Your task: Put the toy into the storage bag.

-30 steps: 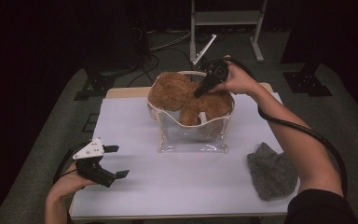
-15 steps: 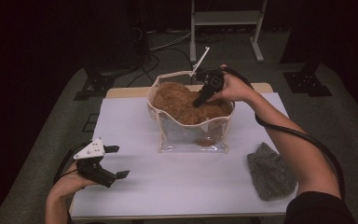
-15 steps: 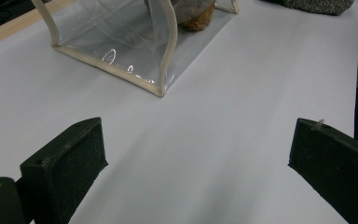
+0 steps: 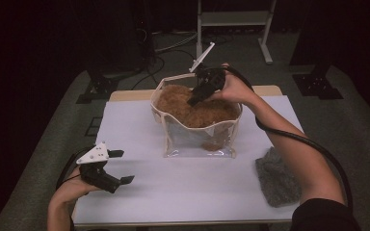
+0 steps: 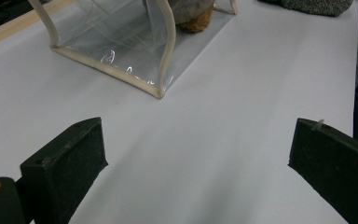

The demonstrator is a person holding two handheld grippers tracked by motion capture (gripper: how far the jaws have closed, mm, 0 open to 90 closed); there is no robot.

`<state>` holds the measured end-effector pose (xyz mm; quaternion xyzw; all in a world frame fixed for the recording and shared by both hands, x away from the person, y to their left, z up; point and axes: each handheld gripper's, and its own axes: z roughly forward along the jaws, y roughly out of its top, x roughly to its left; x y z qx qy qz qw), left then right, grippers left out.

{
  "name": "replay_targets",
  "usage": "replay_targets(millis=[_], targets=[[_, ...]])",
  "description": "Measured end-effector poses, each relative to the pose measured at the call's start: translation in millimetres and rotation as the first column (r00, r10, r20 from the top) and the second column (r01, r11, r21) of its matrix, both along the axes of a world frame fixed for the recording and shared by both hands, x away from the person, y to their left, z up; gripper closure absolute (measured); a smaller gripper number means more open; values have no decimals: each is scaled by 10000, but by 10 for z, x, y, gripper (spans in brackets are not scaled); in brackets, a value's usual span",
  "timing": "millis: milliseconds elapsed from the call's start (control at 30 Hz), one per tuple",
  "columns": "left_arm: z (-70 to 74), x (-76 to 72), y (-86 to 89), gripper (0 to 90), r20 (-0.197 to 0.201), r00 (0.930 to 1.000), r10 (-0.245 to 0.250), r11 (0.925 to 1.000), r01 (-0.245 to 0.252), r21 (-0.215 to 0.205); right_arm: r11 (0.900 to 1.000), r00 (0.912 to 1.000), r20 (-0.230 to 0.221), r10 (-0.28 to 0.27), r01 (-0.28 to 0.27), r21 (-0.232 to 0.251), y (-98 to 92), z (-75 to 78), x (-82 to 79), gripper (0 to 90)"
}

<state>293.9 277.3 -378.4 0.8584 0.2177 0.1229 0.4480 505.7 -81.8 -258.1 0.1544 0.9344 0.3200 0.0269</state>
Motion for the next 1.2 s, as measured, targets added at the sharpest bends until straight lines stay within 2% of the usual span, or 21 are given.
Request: replay_targets(millis=[133,200,333,433,533,867,1033,1200], targets=[[-1,2,3,30,-1,10000,12,10000,-12,-21,9980,10000,76,9,-14,634,61,18,9,466],[3,-2,11,30,10,10000,29,10000,-29,-14,9963,9999,149,-25,12,860,86,22,12,515],[5,-3,20,30,11,10000,40,10000,-39,-53,9980,9999,114,-62,55,630,117,-37,26,646],[5,-3,16,30,12,10000,41,10000,-41,-48,9996,10000,-16,-1,1,284,117,-112,42,754],[8,-1,9,30,44,10000,15,10000,-15,-20,9999,9998,-174,-18,16,-134,122,-178,47,800],[10,-2,-6,30,50,10000,-38,10000,38,7,9967,9992,-385,-51,19,-809,147,-269,44,824],[6,2,7,30,38,10000,11,10000,-11,-4,9981,9997,-248,-60,45,-610,119,-202,7,769],[9,1,0,30,40,10000,-19,10000,19,-16,10000,9998,-218,-2,3,33,-21,-55,-43,712]])
